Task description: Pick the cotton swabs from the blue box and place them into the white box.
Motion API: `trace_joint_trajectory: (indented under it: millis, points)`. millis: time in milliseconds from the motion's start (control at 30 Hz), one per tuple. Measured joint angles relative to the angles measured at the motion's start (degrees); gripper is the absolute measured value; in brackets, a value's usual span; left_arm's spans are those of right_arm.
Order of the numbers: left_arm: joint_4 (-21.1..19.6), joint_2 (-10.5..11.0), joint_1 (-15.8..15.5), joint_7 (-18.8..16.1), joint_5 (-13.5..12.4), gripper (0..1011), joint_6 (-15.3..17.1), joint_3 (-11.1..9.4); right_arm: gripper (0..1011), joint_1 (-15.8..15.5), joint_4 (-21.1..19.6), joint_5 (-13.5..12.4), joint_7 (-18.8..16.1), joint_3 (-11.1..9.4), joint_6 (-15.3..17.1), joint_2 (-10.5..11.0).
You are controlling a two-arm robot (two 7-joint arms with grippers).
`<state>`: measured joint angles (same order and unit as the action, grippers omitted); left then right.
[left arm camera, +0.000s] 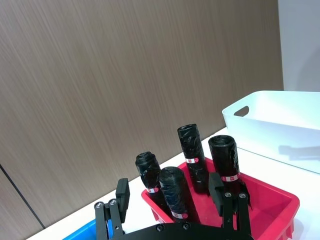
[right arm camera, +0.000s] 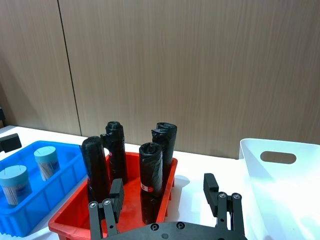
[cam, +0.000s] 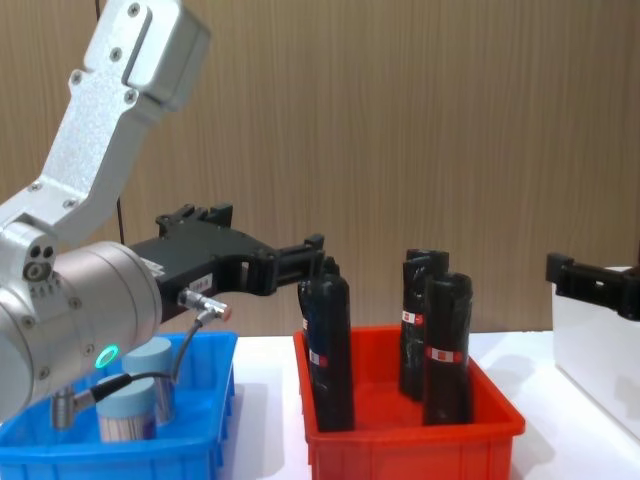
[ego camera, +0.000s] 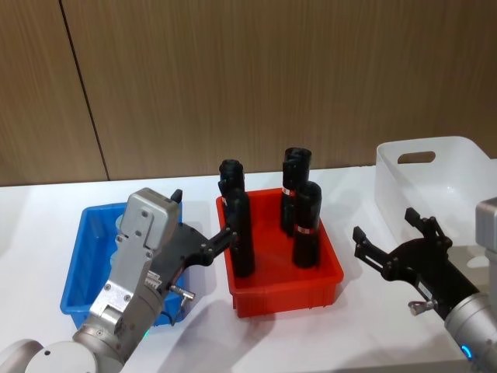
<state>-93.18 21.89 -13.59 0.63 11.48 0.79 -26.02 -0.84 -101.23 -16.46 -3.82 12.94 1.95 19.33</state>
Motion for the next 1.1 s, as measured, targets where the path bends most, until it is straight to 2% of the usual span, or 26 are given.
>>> trace_joint_trajectory:
  millis: [1100]
  points:
    - [0.4,-0.5,-0.4,0.0,0.5,1000,0.2,0.1,1002,0.0,0.0,0.0,0.0,0.0,0.0,0.0]
